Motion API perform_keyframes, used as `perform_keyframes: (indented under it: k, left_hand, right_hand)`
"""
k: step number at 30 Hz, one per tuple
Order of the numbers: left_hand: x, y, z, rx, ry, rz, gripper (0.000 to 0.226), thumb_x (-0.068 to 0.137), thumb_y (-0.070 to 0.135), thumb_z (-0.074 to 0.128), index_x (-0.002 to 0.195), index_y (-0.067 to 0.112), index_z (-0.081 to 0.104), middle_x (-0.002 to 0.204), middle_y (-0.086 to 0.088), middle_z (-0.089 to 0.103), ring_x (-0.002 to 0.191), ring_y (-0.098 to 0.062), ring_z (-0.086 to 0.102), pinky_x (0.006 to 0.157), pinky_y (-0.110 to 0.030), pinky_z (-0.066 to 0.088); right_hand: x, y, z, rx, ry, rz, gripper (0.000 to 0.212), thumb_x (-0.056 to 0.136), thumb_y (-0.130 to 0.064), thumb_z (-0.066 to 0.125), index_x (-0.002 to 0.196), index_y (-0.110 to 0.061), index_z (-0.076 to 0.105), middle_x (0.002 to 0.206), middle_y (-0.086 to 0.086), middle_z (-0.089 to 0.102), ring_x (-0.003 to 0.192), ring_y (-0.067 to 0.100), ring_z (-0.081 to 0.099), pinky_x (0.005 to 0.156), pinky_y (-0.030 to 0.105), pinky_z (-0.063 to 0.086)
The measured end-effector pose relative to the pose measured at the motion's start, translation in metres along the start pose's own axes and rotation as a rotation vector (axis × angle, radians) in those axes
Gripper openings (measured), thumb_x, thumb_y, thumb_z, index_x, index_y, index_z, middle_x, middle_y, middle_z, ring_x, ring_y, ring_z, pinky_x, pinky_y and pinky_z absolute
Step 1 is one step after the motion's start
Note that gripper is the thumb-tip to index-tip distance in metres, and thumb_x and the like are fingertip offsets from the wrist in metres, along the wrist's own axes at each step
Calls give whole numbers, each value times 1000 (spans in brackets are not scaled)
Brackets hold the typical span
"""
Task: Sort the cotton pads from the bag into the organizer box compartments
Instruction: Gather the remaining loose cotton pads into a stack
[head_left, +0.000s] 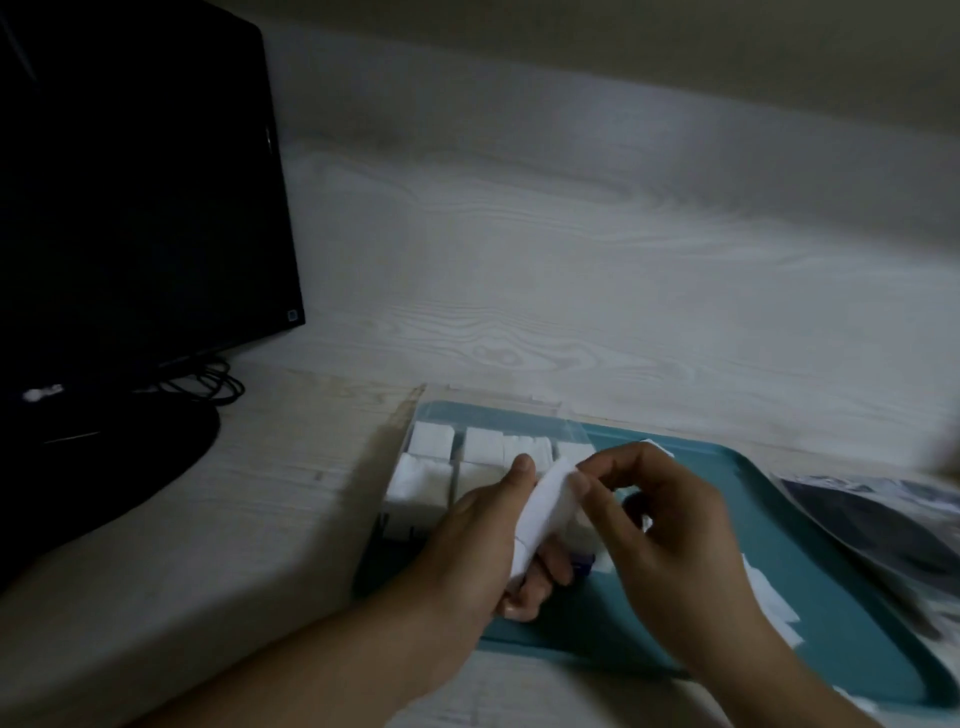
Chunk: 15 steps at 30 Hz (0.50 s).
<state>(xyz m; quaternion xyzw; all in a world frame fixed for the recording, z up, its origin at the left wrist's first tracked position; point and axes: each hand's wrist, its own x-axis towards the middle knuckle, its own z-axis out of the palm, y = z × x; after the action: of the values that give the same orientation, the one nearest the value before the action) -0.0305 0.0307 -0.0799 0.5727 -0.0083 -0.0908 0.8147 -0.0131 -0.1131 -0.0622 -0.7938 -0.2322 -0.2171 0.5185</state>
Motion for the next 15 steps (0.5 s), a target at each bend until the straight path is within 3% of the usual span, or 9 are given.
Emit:
perform_keyframes:
  k: [7, 12, 15]
  left_hand:
    - [-4, -3, 4, 49, 23, 4, 53, 99, 53, 38, 103, 6, 63, 66, -18, 58, 41, -17, 39, 42, -21, 26]
    - [-6, -2, 5, 43, 28, 17, 54, 100, 52, 36, 109, 7, 64, 64, -16, 57, 41, -16, 39, 42, -20, 25]
    - [-10, 1, 9, 122, 11, 31, 55, 99, 54, 32, 110, 10, 64, 62, -14, 60, 41, -16, 40, 42, -20, 27]
  right_hand:
    - [0, 2, -2, 45, -69, 68, 15, 83, -11, 72, 85, -26, 74, 76, -6, 73, 70, 19, 66, 67, 35, 55]
    - [3, 3, -5, 86, -89, 55, 19, 82, -7, 73, 83, -26, 76, 74, -8, 73, 64, 12, 65, 61, 24, 54]
    - [8, 2, -7, 205, -77, 104, 17, 80, 3, 71, 80, -14, 76, 66, -3, 72, 55, 5, 60, 55, 15, 48]
